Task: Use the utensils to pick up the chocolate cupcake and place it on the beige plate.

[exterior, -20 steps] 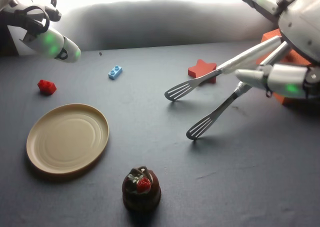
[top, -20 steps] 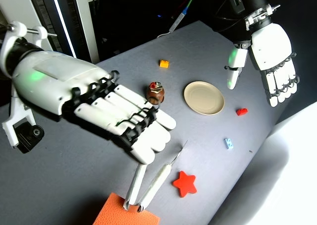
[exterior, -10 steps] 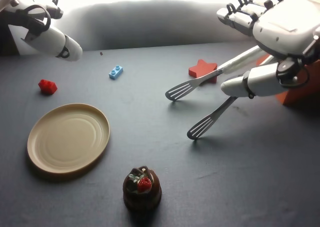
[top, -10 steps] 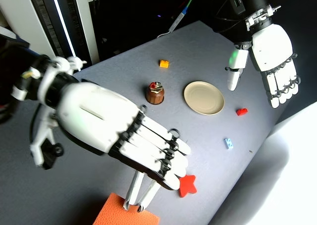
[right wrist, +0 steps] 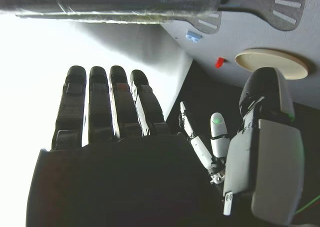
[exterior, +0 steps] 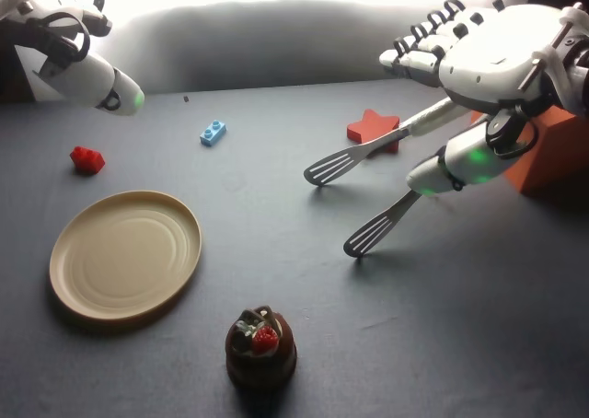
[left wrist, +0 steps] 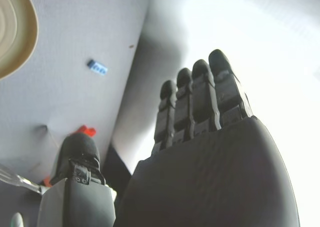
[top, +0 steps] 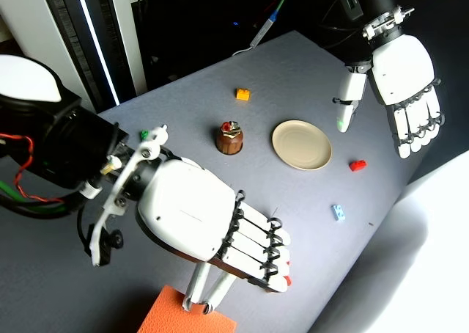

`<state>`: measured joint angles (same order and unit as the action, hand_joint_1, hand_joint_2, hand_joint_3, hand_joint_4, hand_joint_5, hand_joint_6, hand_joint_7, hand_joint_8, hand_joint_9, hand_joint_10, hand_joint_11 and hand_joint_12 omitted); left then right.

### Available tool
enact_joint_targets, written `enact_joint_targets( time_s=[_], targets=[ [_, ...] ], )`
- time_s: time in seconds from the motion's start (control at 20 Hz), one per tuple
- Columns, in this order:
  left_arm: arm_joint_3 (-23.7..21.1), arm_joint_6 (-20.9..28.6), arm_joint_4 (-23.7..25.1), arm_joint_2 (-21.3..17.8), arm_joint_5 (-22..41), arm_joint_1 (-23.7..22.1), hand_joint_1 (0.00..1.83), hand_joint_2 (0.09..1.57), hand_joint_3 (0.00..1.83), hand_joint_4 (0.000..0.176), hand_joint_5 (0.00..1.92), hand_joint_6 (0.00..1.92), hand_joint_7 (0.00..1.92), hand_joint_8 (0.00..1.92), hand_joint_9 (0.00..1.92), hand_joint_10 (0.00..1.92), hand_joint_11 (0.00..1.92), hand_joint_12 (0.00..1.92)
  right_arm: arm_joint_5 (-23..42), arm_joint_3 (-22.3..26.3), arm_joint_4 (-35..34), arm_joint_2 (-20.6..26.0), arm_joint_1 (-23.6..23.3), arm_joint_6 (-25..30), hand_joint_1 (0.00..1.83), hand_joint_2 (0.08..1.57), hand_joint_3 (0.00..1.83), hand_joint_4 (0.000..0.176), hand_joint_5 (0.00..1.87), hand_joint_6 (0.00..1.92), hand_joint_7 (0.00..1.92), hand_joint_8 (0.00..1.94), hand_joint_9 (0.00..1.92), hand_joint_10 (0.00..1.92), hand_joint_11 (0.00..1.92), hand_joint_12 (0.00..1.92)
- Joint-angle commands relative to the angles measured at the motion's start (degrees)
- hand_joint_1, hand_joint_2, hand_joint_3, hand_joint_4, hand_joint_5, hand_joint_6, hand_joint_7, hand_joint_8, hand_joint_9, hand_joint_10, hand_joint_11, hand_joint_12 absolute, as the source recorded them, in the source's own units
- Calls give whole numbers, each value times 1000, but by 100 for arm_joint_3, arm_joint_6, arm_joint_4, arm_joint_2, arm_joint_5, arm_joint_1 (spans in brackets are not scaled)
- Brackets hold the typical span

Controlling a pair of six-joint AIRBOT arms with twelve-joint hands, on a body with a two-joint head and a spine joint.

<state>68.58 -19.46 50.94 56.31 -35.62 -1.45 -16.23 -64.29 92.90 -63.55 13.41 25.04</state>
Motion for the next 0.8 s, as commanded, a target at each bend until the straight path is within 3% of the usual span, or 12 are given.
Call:
enact_joint_targets(
  time_s=[0.0, 0.1, 0.15, 0.25, 0.5, 0.75],
  targets=[
    [44, -29, 313, -7, 151, -87, 110, 1159, 2, 0, 59, 0, 66, 1, 58, 1, 0, 97, -30, -69, 24, 7, -78, -111, 453, 969, 12, 0, 0, 0, 0, 0, 0, 0, 0, 0],
    [69, -29, 313, -3, 138, -77, 85, 1157, 0, 0, 73, 3, 78, 2, 71, 2, 0, 126, 80, -250, -3, -96, -57, -129, 565, 991, 16, 0, 0, 0, 0, 0, 0, 0, 0, 0],
    [77, -29, 313, 0, 130, -78, 83, 1165, 2, 0, 46, 2, 51, 2, 36, 1, 0, 30, 121, -304, -36, -126, -57, -129, 551, 1078, 19, 0, 0, 0, 0, 0, 0, 0, 0, 0],
    [78, -29, 313, 0, 130, -79, 64, 1170, 3, 0, 24, 0, 34, 0, 22, 0, 0, 5, 283, -450, -138, -184, -59, -130, 583, 1098, 18, 0, 0, 0, 0, 0, 0, 0, 0, 0],
    [49, -29, 313, -3, 122, -87, 122, 1161, 0, 0, 23, 2, 34, 5, 26, 6, 0, 0, 643, -742, -305, -290, -2, -126, 876, 1173, 23, 0, 0, 0, 0, 0, 0, 0, 0, 0],
    [46, -29, 313, 0, 101, -92, 132, 1146, 0, 0, 32, 6, 63, 10, 49, 9, 18, 8, 708, -678, -307, -268, 23, -88, 903, 1135, 0, 0, 0, 0, 0, 0, 0, 0, 0, 0]
  ],
)
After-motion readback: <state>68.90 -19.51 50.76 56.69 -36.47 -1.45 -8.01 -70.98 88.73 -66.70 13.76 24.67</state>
